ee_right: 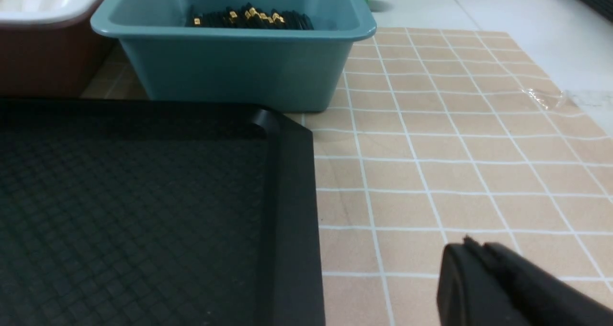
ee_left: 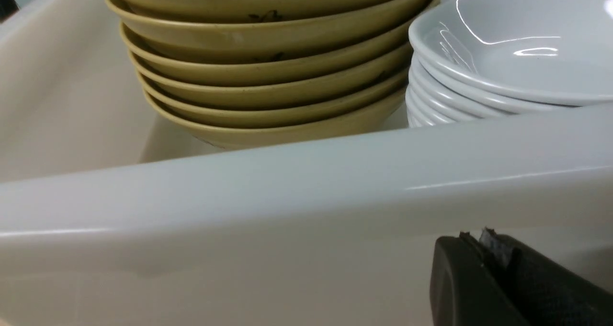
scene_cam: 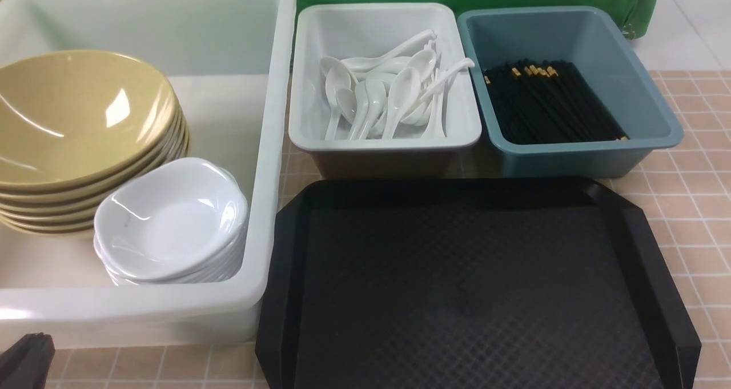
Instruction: On brown table put chopsticks spoon bowls plates into blue grey white boxes.
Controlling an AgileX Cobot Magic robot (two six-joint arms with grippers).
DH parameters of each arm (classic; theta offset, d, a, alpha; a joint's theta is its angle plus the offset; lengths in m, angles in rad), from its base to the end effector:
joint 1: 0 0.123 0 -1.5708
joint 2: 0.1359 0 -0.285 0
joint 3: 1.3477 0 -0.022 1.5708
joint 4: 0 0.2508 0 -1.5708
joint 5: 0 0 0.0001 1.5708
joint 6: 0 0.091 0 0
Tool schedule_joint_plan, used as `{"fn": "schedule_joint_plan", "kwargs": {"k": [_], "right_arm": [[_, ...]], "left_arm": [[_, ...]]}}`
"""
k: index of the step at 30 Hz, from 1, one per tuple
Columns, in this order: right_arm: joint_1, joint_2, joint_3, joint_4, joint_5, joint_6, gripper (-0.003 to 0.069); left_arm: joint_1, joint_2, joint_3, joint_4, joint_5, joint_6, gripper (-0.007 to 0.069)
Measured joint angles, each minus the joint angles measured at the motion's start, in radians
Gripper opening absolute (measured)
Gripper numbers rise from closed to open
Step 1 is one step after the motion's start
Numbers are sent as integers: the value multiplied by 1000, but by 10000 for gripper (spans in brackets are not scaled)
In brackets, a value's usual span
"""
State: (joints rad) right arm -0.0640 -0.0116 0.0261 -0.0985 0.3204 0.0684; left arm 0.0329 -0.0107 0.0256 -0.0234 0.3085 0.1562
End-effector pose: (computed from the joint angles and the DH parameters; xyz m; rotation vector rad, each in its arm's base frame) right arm 0.0536 -0.0063 0.1762 0.0573 1.8170 -0.0913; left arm 0.0542 0.0011 0.1773 0.0963 1.8058 0.1123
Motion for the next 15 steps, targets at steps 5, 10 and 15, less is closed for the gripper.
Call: {"fn": "schedule_joint_plan", "kwargs": {"k": [5,10,15], "right_arm": [[0,0,0,0,0,0,69],[0,0,0,0,0,0,71],[0,0,0,0,0,0,77]], "left_arm": [[0,0,0,0,0,0,1],[0,0,0,0,0,0,1],[0,0,0,1,0,0,1]]}}
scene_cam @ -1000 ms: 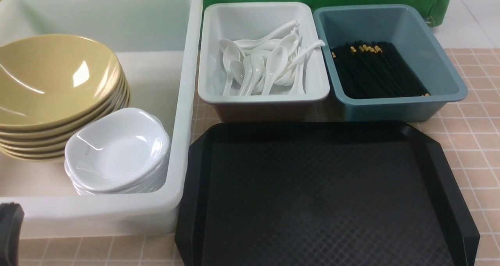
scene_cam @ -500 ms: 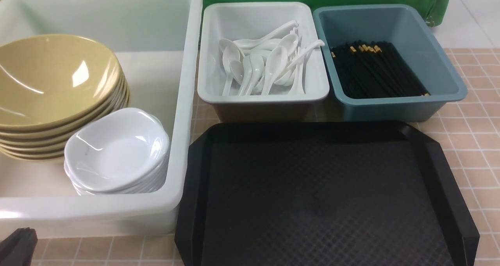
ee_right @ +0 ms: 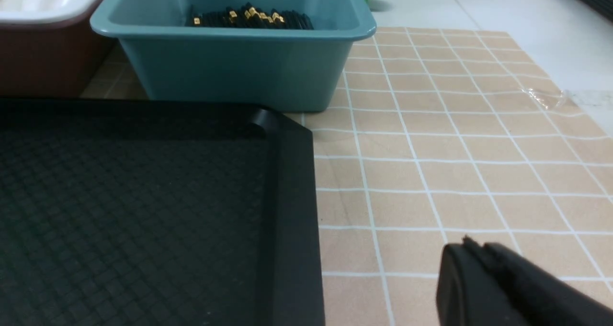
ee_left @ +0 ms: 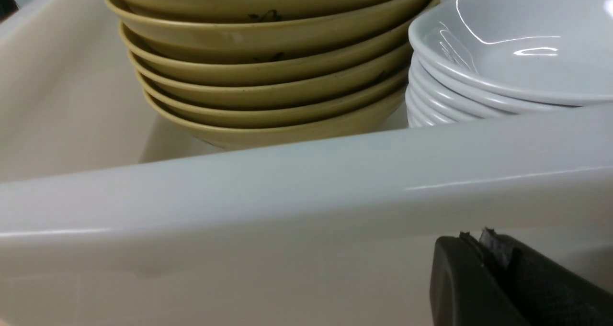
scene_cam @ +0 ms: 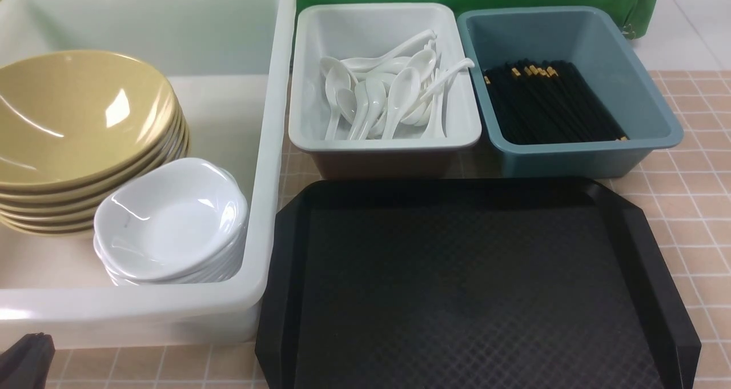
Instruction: On brown table put chopsticks spoon bowls plates into blue grey white boxes.
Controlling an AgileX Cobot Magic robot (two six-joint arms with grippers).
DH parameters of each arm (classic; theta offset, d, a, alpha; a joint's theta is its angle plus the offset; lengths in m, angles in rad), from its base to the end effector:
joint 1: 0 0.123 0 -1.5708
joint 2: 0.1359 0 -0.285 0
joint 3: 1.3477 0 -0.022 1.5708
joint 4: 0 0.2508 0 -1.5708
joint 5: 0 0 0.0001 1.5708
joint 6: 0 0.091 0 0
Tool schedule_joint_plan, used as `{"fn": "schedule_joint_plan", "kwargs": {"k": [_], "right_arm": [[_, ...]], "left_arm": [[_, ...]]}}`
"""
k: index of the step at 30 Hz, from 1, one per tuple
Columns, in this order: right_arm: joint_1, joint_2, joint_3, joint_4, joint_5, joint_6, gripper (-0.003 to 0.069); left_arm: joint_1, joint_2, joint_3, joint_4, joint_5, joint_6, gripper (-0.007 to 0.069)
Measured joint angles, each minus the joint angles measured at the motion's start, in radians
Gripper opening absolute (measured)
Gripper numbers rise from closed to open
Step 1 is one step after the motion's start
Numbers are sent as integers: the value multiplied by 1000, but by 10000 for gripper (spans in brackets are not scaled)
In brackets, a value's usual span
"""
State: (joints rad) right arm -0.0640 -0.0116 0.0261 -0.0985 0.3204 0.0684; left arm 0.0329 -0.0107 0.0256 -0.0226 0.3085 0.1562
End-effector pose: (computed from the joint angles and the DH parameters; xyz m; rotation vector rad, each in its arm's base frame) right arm 0.0536 -0.0063 0.1762 0.0573 1.8170 -0.0913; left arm 0.0542 0.0012 0.1773 0.0969 1.8058 0.1130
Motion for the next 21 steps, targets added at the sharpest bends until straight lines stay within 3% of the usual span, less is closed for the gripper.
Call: {"fn": "schedule_joint_plan", "kwargs": {"k": [21], "right_arm": [[0,0,0,0,0,0,100]], "left_arm": [[0,0,0,0,0,0,1]]}}
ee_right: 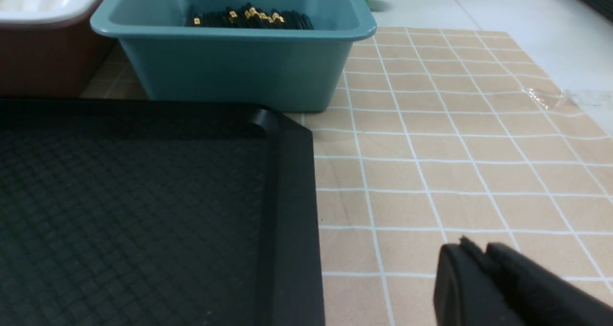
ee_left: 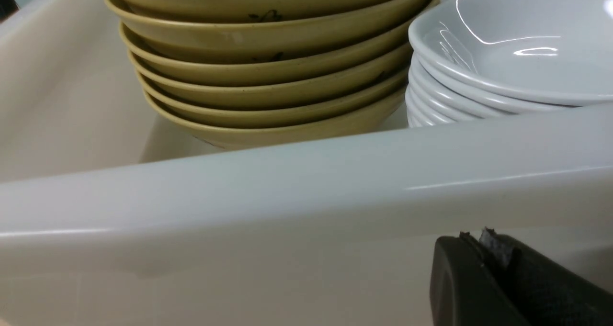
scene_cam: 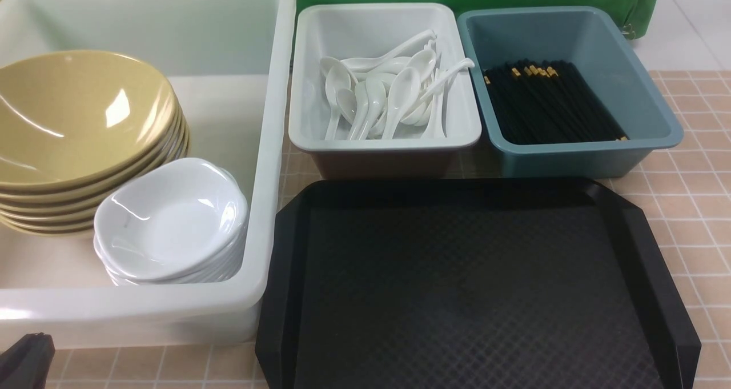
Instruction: On brown table put chopsticks spoon bowls plates into blue grey white boxes.
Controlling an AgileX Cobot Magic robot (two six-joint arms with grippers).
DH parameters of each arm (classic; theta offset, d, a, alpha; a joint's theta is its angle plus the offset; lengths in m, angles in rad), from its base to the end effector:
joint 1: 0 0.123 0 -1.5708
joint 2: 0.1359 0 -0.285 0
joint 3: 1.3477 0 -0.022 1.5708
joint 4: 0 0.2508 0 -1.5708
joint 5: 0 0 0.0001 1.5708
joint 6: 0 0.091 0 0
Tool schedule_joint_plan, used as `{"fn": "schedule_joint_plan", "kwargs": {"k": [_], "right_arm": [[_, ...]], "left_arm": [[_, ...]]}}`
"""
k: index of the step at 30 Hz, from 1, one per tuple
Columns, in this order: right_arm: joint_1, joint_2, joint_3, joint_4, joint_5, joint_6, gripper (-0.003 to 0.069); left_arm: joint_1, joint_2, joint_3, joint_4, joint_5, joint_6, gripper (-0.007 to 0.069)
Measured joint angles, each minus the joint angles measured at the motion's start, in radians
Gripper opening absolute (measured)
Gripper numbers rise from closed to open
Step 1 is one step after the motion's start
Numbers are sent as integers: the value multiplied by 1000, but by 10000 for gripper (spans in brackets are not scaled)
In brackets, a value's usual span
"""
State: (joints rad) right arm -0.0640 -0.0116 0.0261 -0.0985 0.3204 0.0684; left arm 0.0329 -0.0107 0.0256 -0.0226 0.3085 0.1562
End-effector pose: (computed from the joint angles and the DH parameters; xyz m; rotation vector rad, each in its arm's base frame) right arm 0.0536 -0.0063 0.1762 0.0573 1.8170 -0.0913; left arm 0.0542 0.0012 0.1773 0.0969 1.8058 0.1130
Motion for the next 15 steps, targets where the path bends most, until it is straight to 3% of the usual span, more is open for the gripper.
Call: {"fn": "schedule_joint_plan", "kwargs": {"k": [15], "right_arm": [[0,0,0,0,0,0,112]], "left_arm": [[0,0,0,0,0,0,1]]}}
